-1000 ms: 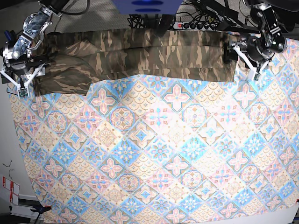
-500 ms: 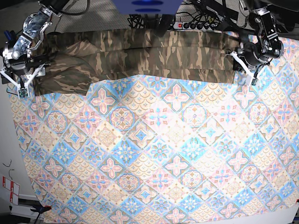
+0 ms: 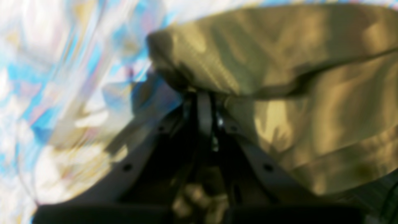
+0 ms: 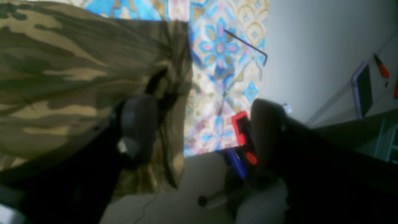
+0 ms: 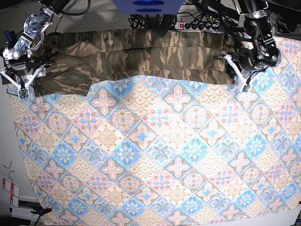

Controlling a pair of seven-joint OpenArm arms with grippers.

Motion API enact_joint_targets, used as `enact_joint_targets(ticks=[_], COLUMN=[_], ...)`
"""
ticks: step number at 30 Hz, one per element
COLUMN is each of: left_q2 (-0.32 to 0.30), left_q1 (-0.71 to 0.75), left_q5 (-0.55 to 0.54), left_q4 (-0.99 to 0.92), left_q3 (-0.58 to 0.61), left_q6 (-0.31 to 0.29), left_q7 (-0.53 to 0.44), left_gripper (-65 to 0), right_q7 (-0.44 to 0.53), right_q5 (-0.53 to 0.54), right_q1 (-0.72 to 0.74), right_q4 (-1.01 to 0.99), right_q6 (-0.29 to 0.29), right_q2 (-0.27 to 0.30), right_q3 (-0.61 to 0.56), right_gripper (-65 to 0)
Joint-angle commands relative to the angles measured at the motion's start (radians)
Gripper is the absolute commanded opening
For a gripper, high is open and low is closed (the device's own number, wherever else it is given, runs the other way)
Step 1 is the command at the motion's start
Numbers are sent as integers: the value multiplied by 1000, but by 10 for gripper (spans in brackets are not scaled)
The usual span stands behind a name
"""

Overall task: Fold the T-shirt properly
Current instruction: 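Grasp the strip's end with the left gripper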

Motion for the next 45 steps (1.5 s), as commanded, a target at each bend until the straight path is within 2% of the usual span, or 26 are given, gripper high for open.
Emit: enact_joint_targets(ticks=[1,6,9,15,18,22,24,28,30,32,35,39,42,45], left_q2=[-25,-31,-54,-57,-60,-59,-57,-57,-57,-57,-57,-29,-20,-26], left_q1=[-5,-62,-108,-223,-264,-215,-189,-109,-54,-13,30,33,30,27], left_q5=[-5,6,53,165,199,196,182,110,67,20,-53,-63,-65,-63], left_q4=[13,13,10,-27,-77,-13,19,104,156,193,208,133,55,-34], left_q3=[-9,-108,-112,-113,-112,-110,-108,-116,-138,-147,-147,-144,-141,-73], left_q6=[-2,-2,-2,-2,-2,-2,-2,-2,-2,-2,-2,-2,-2,-2], left_q7=[-7,-4,-2,-2,58,105,112,113,107,105,105,99,38,-2], left_gripper=[-650,-650,-650,-650,-650,-650,-578,-269,-157,-155,-212,-269,-258,-240], right_q7=[11,11,11,11,11,11,11,11,11,11,11,11,11,11], right_q5=[-3,-3,-3,-3,-3,-3,-3,-3,-3,-3,-3,-3,-3,-3], right_q1=[6,6,6,7,7,7,7,11,12,12,12,11,7,6], right_q4=[18,16,16,16,16,11,11,11,10,10,10,10,11,11], right_q6=[-5,-5,-5,-5,-5,-5,-5,-5,-5,-5,-5,-5,-5,-5], right_q2=[15,15,15,15,15,15,15,15,15,15,15,15,15,15], right_q3=[5,3,-1,-1,0,5,5,0,-1,-3,-4,-4,-4,-4], right_gripper=[-186,-186,-186,-186,-186,-186,-186,-186,-186,-186,-186,-186,-186,-186])
